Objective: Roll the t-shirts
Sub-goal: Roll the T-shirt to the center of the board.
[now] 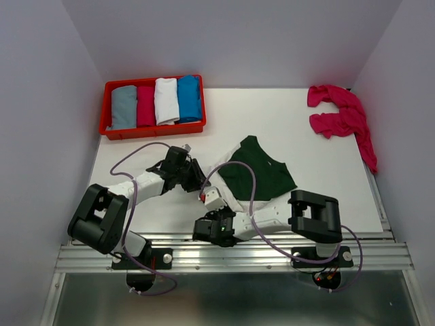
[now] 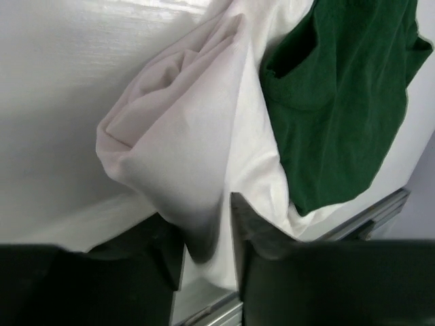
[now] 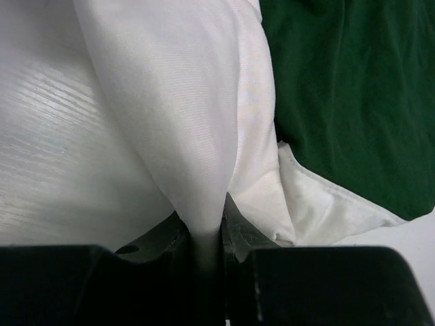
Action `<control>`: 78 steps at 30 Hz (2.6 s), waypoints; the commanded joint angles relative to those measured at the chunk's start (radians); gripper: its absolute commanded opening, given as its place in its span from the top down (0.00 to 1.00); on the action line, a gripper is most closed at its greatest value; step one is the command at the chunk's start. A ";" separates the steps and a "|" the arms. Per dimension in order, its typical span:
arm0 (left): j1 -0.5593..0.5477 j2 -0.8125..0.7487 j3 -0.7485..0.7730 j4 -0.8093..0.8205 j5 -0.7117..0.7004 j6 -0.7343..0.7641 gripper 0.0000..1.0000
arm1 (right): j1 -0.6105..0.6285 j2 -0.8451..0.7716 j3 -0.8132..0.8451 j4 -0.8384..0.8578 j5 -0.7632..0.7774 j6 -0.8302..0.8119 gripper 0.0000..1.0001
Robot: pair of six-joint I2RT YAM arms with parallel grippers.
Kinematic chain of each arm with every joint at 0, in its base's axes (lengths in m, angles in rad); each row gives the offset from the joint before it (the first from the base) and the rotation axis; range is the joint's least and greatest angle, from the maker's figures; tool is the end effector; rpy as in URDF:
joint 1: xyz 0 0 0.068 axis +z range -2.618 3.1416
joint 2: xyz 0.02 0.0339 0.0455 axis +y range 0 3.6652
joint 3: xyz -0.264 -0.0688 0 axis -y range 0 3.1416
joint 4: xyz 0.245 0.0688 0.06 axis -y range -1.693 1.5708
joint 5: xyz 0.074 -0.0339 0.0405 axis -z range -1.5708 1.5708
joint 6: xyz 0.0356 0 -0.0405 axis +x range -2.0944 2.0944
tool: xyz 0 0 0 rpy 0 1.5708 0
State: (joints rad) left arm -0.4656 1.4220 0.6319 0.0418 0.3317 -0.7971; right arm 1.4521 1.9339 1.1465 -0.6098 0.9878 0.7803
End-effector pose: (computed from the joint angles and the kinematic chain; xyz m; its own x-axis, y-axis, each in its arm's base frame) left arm 0.2404 -0.1337 0.1695 -0.8810 -0.3142 -0.3536 0.0107 0.7340 -0.6791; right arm 0.0704 0.3394 0.1368 -0.4555 -0.5485 -0.7012 -0.2943 0.8361 -0.4629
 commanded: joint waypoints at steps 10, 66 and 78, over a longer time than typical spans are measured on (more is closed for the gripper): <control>0.002 -0.110 0.121 -0.102 -0.056 0.088 0.29 | -0.147 -0.334 -0.238 0.360 -0.426 -0.099 0.99; -0.096 0.047 0.235 0.139 0.050 0.081 0.39 | -0.855 -0.592 -0.844 1.116 -1.472 0.347 0.99; -0.090 0.244 0.382 0.168 0.004 0.113 0.41 | -0.865 -0.581 -0.840 1.110 -1.466 0.321 0.94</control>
State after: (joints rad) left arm -0.5552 1.6249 0.9287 0.1593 0.3496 -0.7147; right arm 0.5949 1.3628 0.2985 0.4797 -0.4801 1.1259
